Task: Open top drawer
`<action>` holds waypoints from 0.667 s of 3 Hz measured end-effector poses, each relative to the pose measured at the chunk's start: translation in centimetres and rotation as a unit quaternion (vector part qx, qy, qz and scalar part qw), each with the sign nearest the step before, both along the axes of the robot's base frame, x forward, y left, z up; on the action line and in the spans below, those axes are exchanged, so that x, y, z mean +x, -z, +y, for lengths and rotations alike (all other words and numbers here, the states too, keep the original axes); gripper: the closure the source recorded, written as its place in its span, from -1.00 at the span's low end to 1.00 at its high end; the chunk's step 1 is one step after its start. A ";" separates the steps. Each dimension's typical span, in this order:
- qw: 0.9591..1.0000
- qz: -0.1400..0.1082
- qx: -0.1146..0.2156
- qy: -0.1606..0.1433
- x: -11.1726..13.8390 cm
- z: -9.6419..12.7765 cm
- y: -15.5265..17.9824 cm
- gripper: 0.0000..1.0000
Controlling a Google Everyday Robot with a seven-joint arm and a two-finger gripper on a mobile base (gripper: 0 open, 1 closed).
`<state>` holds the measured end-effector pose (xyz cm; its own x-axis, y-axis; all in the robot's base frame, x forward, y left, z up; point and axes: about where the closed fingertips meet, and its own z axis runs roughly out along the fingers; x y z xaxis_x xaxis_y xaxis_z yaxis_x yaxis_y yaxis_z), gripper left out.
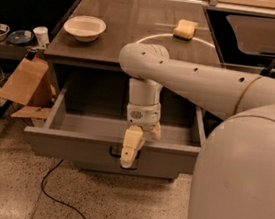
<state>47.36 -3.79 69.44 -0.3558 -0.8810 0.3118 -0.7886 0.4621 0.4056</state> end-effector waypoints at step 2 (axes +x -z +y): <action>0.989 -0.115 -0.073 0.065 1.4 -1.8 -6.3 -1.00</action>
Offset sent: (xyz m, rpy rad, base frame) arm -0.0011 -0.0567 0.1267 -0.3333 -0.3162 -0.1941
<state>48.77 -5.62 75.75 -0.5388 -0.7752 0.3297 -0.7825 0.6056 0.1449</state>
